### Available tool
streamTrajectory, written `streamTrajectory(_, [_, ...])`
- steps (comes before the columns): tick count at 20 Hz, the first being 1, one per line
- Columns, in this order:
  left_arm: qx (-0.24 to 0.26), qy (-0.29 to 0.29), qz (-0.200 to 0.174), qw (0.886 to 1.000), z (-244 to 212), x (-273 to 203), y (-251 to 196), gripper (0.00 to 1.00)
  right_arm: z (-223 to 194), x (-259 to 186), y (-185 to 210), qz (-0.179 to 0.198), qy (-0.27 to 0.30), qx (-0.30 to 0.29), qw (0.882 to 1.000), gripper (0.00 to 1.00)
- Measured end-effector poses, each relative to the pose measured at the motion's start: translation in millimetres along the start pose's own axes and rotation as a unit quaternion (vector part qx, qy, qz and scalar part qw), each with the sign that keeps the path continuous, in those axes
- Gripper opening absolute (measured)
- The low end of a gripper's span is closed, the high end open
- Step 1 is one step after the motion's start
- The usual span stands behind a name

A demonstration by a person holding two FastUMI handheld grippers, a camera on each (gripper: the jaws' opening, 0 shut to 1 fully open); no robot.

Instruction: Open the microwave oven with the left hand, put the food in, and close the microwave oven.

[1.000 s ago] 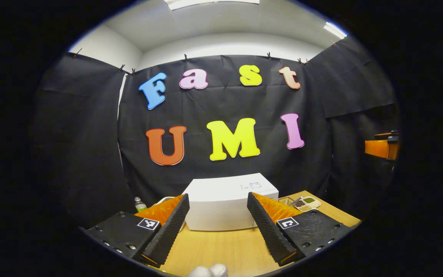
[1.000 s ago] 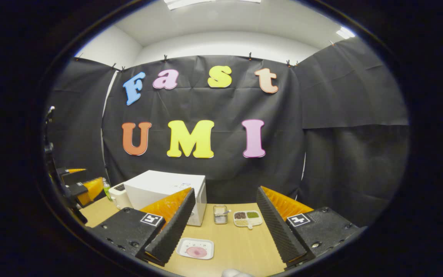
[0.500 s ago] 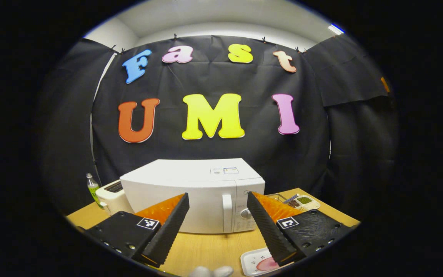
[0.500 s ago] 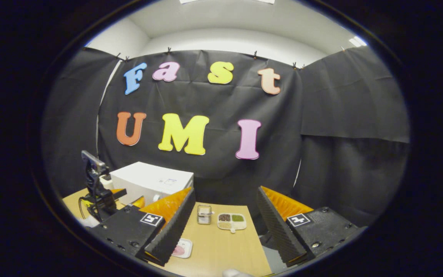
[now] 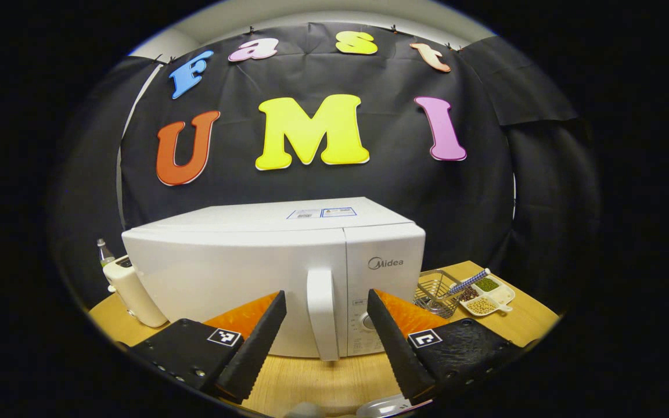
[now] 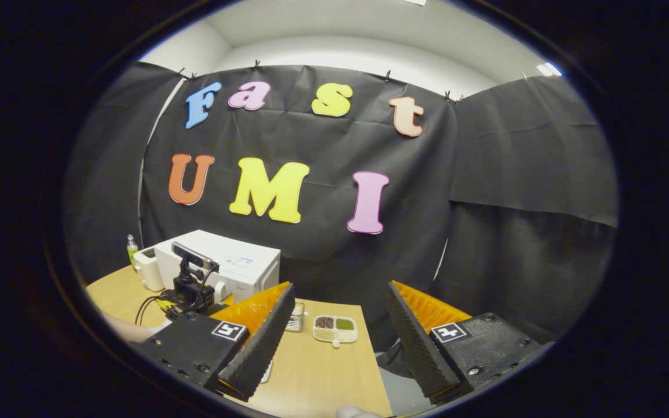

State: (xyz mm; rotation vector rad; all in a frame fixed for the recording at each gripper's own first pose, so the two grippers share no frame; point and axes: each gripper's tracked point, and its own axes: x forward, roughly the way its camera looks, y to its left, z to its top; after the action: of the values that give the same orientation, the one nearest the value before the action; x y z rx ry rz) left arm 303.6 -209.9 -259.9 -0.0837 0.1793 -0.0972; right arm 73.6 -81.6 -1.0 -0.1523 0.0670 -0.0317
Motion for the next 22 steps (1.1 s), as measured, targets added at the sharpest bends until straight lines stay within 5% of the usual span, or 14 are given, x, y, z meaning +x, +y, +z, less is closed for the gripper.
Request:
streamTrajectory(5, [-0.004,0.015,-0.003,1.0,-15,11,2,0.74,-6,3,-7,-0.011,0.008,0.001,1.0,1.0])
streamTrajectory(7, [0.01,0.017,-0.001,1.0,-18,10,-1,0.3,-9,4,-6,-0.011,0.013,0.004,1.0,1.0])
streamTrajectory(9, [0.007,0.016,-0.001,1.0,-19,12,1,0.21,-9,3,-4,-0.01,0.014,0.003,1.0,1.0])
streamTrajectory(12, [-0.001,0.021,-0.013,1.0,-19,9,0,0.12,-4,1,0,-0.008,0.009,-0.002,1.0,1.0])
streamTrajectory(22, [-0.003,0.048,-0.039,0.998,-23,1,-1,0.13,3,-9,17,0.001,-0.002,-0.002,1.0,1.0])
